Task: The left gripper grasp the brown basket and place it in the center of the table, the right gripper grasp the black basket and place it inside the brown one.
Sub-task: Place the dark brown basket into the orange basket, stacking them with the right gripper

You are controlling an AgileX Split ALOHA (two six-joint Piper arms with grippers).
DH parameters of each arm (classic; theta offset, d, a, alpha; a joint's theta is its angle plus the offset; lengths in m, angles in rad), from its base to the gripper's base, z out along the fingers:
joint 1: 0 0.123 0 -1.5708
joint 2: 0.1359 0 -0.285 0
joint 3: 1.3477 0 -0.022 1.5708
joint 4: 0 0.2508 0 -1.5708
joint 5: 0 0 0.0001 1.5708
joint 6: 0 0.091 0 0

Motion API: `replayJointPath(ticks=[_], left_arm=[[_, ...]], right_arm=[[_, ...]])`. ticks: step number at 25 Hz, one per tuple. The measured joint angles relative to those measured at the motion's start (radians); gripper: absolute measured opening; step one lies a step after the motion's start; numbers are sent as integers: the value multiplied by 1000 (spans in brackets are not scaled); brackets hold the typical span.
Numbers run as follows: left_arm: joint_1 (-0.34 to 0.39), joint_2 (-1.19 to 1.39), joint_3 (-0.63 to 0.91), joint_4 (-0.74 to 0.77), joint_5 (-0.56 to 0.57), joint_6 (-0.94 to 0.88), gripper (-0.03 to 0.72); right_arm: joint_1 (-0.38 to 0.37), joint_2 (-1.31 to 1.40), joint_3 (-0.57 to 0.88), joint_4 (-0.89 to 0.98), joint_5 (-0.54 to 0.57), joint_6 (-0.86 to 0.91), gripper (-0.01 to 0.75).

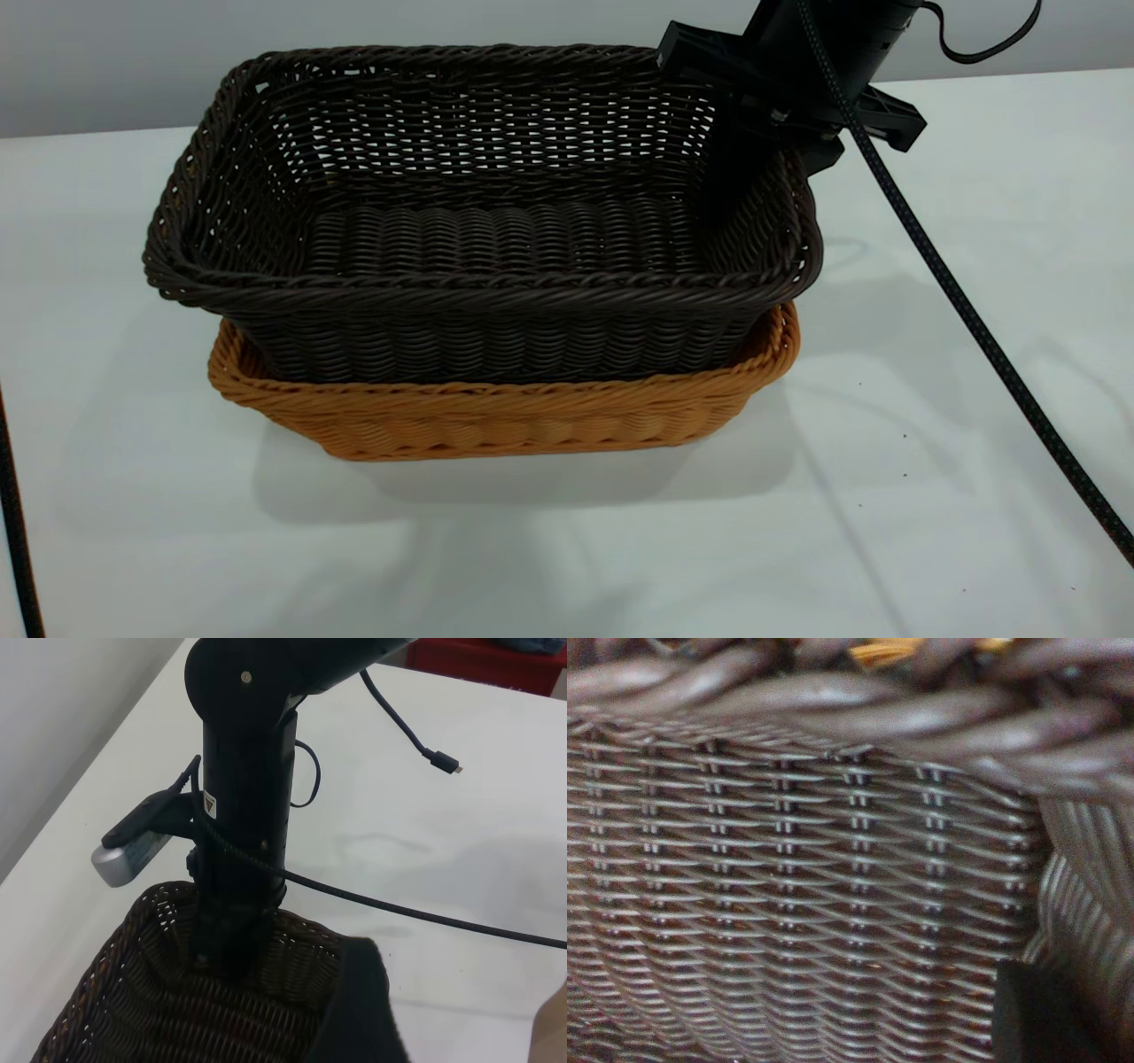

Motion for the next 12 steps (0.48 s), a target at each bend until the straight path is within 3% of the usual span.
replayJointPath(ticks=[7, 12], left_arm=[[0, 0, 0, 0, -2, -3, 500], [0, 0, 0, 0, -2, -3, 500]], right_arm=[[0, 0, 0, 14, 0, -16, 145], [0, -1, 0, 22, 4, -16, 267]])
